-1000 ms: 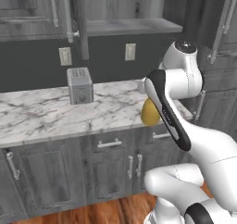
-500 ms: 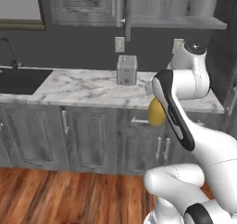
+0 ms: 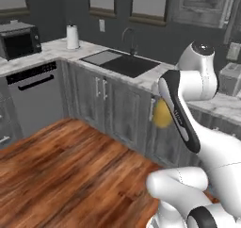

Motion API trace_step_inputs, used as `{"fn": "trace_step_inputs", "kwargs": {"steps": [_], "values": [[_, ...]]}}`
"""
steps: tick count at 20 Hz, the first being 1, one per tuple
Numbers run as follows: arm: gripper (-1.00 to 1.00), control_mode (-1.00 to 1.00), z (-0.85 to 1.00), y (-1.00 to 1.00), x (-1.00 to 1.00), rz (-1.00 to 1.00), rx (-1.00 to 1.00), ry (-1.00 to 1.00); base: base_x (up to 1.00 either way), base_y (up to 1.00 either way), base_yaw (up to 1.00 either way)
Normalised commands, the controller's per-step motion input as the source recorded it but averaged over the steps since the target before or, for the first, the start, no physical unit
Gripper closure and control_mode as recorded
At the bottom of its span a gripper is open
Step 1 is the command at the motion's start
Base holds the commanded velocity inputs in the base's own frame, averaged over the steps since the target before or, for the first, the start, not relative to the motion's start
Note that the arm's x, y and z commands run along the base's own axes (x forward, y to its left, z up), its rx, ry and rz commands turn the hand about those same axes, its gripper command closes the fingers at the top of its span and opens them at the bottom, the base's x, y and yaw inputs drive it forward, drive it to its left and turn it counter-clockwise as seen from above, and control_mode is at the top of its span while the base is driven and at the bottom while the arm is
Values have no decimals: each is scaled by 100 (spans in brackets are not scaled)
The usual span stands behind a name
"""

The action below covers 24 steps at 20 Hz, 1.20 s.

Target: There is a tray on the dining counter. Grab the cup, mug, and pitcher and place them on the tray. The pitcher may be placed next to the tray if it cannot fit the tray.

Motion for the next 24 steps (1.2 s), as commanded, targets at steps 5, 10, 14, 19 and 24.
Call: {"fn": "trace_step_inputs", "kwargs": {"steps": [5,10,14,19,24], "values": [[100,100,0,0,0,0,0,0,4,0,100],[100,100,0,0,0,0,0,0,41,-2,90],[100,100,0,0,0,0,0,0,78,-26,72],[100,100,0,0,0,0,0,0,98,-58,44],[100,100,0,0,0,0,0,0,100,-57,22]]}}
